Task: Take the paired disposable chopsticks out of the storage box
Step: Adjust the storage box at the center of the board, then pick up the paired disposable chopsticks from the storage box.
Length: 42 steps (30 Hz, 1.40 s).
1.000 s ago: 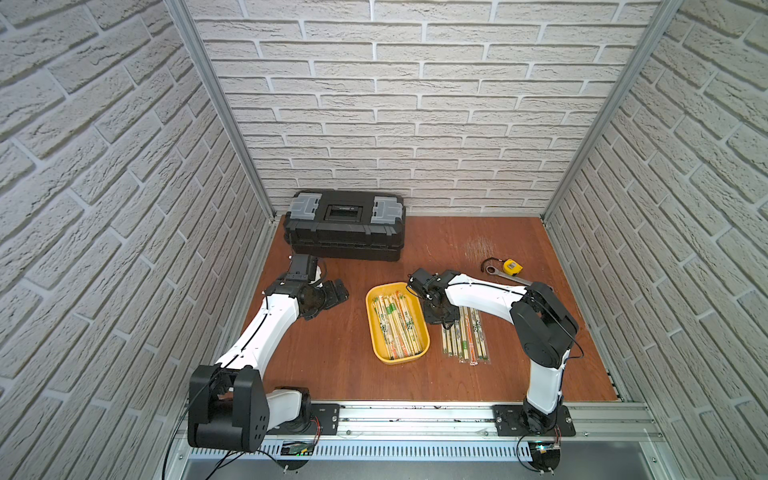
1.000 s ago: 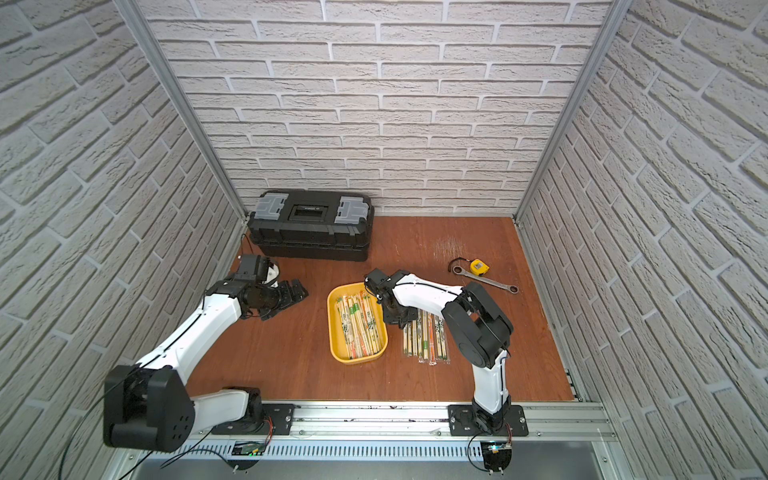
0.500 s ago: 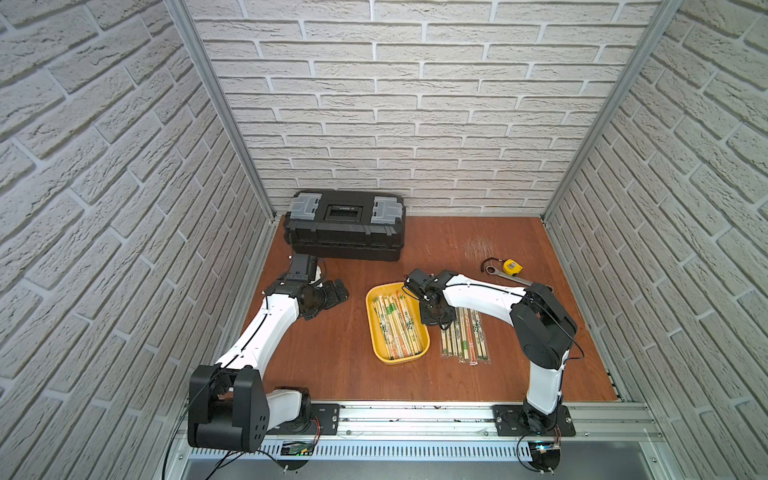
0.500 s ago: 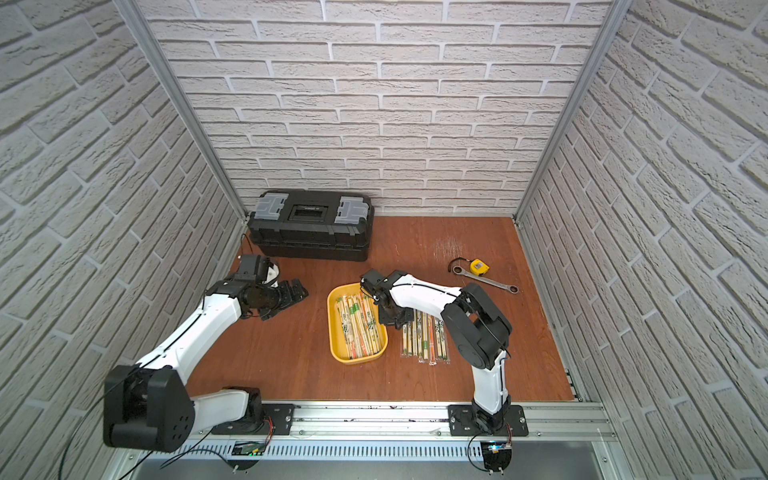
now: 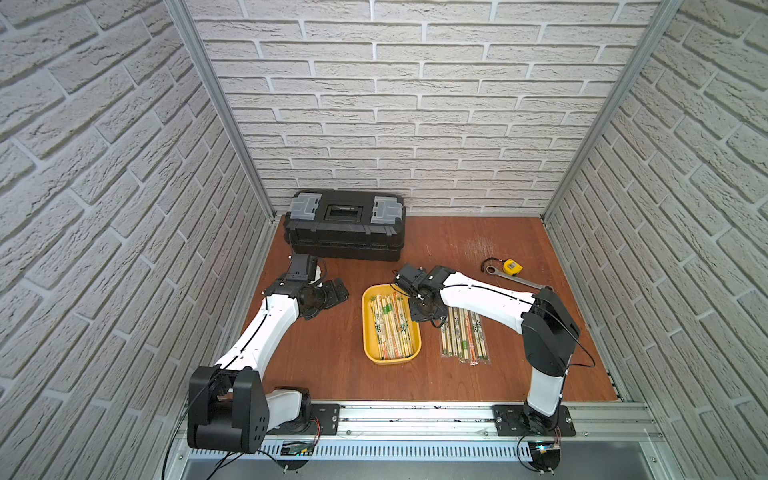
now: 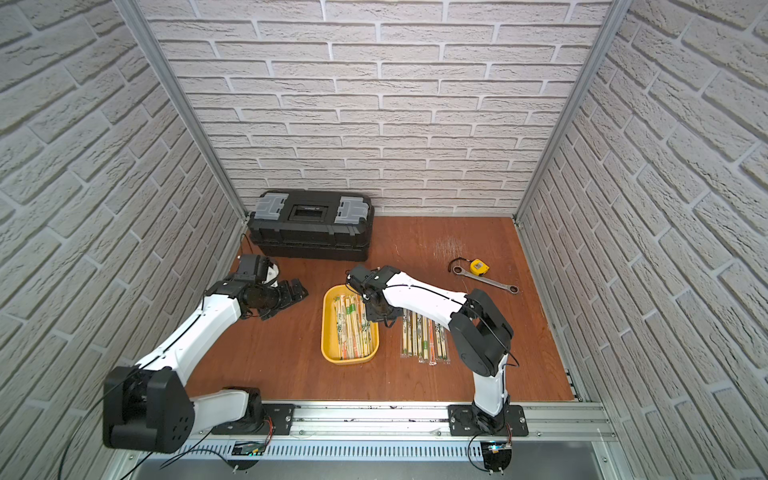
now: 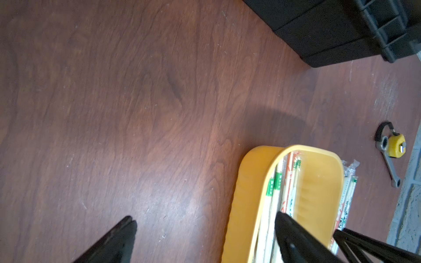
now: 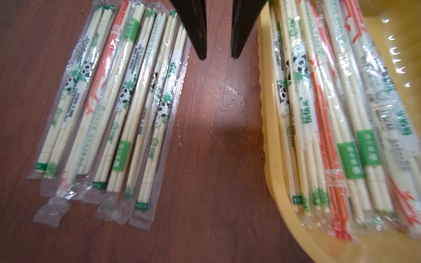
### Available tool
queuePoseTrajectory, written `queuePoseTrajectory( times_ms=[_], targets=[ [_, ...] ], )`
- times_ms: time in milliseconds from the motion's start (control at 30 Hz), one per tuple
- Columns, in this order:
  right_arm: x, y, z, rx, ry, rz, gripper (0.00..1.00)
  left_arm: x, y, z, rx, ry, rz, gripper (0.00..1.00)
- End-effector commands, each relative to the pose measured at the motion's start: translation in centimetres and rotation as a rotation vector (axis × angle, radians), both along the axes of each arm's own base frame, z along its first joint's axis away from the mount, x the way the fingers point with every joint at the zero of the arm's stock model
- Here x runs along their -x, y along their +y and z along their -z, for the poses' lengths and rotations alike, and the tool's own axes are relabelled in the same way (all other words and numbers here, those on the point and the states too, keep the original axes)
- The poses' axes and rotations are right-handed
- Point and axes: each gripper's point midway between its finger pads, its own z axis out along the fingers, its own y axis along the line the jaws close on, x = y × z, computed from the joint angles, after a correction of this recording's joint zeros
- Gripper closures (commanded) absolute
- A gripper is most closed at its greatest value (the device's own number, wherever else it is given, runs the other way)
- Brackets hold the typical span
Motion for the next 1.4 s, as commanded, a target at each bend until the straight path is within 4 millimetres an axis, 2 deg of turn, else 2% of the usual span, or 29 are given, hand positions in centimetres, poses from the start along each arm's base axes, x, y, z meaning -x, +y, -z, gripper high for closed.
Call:
queuePoseTrajectory(
  times_ms=[0,133,333,367,500,800,1133,1367],
  targets=[
    [-0.6,1.0,-4.0,-0.069,-0.069,-0.025,0.78,0.0,0.6,0.0,-0.021,-0.018,-0.010,0.02],
    [-1.0,3.6,-4.4,-0.117,-0.060,-0.078,0.78,-0.1,1.0,0.1,-0.026,-0.014,-0.021,0.02],
    [-0.9,7.2,-2.8,-0.146,-0.003,-0.146,0.79,-0.2,1.5,0.0,-0.033,-0.011,-0.026,0.02],
    [-0.9,7.6,-1.4,-0.132,0.022,-0.148,0.79,-0.2,1.6,-0.1,-0.032,-0.011,-0.028,0.02],
    [-0.7,8.8,0.3,-0.130,0.054,-0.161,0.80,-0.2,1.8,-0.2,-0.029,-0.012,-0.032,0.02],
    [-0.4,9.2,3.4,-0.096,0.110,-0.169,0.81,-0.2,1.9,-0.2,-0.022,-0.015,-0.033,0.02],
    [-0.3,8.9,5.2,-0.064,0.136,-0.168,0.81,-0.1,2.0,0.1,-0.018,-0.009,-0.035,0.02],
    [-0.4,7.9,5.9,-0.030,0.139,-0.152,0.81,-0.2,2.0,0.1,-0.017,-0.012,-0.035,0.02]
  ],
)
